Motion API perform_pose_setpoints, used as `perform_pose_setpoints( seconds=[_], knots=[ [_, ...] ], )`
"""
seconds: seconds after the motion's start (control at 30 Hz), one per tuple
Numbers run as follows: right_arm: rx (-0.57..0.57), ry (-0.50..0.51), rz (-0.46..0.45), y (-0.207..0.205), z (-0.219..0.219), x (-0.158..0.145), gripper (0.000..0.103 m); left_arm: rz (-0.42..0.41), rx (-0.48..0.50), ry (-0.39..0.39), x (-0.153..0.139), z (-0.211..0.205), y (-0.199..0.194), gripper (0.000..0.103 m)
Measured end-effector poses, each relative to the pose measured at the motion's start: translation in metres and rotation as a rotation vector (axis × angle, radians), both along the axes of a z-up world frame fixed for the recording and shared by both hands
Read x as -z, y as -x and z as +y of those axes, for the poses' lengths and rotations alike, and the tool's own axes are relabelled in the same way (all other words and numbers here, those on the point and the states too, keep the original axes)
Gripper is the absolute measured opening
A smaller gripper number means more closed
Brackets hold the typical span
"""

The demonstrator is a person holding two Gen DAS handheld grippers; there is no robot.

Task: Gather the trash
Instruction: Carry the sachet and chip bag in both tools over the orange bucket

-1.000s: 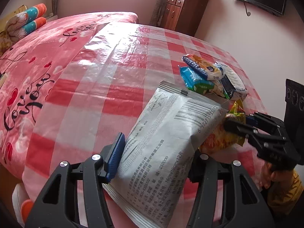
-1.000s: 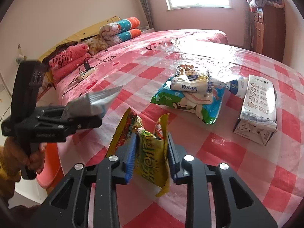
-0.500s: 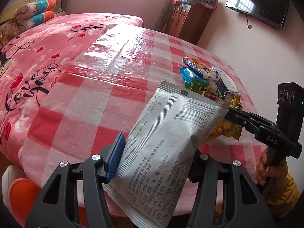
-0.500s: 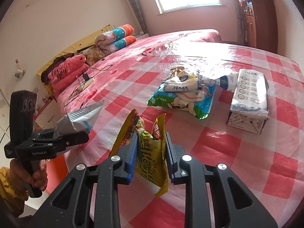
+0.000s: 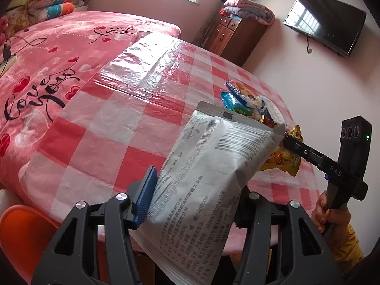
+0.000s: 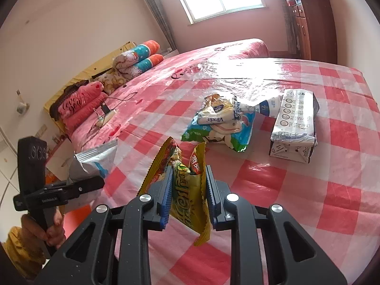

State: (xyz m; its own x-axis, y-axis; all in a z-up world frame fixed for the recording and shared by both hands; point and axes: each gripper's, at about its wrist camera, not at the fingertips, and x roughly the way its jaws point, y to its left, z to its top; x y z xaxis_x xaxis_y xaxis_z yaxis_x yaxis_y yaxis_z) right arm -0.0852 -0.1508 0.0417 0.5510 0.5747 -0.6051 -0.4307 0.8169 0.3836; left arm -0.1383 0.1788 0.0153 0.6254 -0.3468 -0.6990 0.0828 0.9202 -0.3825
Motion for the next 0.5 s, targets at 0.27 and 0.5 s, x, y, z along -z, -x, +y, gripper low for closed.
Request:
perform_pose_setpoints(
  seconds=[0.27,0.5],
  knots=[
    [-0.009,-0.078,0.060,0.005,0.003,-0.001,0.027,-0.015,-0.022,0.069,-0.004,0.018,0.016,0.051],
    [-0.064,-0.090,0.072,0.015,0.028,-0.009,0.027,-0.021,-0.056,0.088,-0.007,0.039,0.034,0.051]
  ],
)
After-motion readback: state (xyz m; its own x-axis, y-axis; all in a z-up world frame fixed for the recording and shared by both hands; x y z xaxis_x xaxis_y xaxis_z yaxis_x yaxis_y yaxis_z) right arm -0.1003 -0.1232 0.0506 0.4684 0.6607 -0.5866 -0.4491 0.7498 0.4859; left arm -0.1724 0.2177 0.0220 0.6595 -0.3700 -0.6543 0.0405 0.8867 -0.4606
